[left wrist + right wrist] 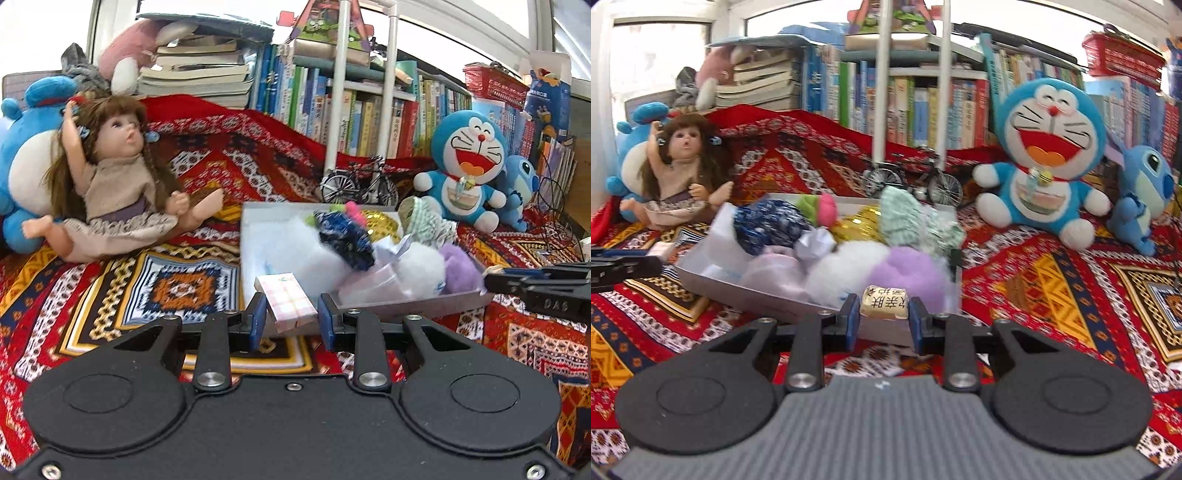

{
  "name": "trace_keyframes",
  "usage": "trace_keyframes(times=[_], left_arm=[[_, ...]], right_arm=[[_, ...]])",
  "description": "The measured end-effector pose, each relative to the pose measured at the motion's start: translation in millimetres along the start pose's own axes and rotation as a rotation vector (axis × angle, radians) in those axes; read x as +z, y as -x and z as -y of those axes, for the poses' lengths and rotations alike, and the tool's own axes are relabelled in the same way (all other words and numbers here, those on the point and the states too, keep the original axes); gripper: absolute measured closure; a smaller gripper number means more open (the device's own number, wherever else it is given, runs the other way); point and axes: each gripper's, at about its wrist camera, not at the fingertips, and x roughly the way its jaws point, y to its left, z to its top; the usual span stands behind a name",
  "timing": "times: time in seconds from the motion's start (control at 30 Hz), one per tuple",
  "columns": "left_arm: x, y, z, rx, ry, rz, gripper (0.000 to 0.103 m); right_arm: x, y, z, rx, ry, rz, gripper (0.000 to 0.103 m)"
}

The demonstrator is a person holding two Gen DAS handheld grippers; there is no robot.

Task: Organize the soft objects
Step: 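Carry the pink packet and beige tag over the tray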

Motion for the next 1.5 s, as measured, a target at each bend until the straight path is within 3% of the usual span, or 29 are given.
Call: trace_keyframes(times=[0.37,0.97,1.23,1.5], left_arm=[[22,-19,16,-0.043,0.003,0.011,0.074],[29,-51,22,-0.03,-0.005,-0.015,0.076],[55,-72,6,-0.065,0.0,-0.034,0.076],[85,-104,-6,-0.107,0.05,-0.072,0.076]], right_arm=[[12,-13,-20,0.056,0.007,-0.003,0.07],[24,-47,-42,0.094,0.007,-0.046,0.07],[43,-66,-34,0.109,-0.013,-0.082,0.07],[64,-93,-14,0.134,-0.118,-0.136,0.07]])
